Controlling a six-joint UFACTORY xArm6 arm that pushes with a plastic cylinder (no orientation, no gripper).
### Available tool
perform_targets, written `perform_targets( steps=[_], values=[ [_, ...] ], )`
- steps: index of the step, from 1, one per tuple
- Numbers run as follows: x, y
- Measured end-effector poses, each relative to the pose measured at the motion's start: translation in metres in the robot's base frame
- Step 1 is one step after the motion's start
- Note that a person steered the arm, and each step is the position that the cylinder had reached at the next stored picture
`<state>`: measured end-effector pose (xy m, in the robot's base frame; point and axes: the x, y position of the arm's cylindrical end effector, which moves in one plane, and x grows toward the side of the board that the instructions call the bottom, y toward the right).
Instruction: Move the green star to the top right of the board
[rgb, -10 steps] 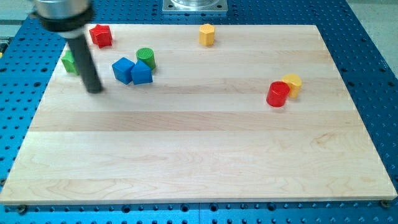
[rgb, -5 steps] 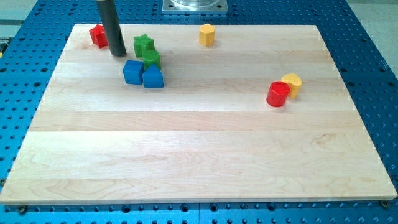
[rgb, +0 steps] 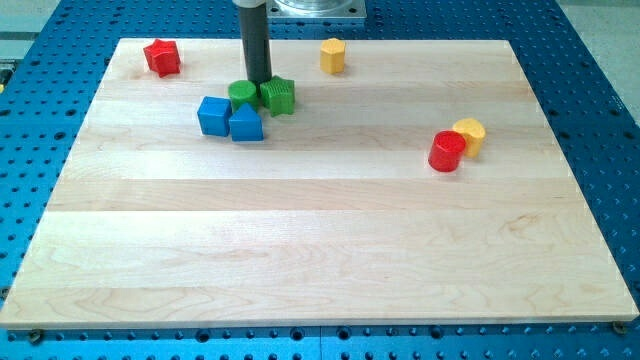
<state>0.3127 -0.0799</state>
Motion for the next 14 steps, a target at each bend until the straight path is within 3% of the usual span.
perform_targets(
  steps=[1, 2, 3, 4, 5, 7, 8, 9, 10, 11, 12, 14],
  values=[
    [0.017, -0.009],
    [0.024, 0.053],
    [0.023, 0.164],
    [0.038, 0.118],
    [0.082, 0.177],
    [0.016, 0.272],
    [-0.003, 0.267],
    [0.033, 0.263],
    [0.017, 0.221],
    [-0.027, 0.221],
    [-0.032, 0.187],
    [-0.067, 0.251]
  ],
)
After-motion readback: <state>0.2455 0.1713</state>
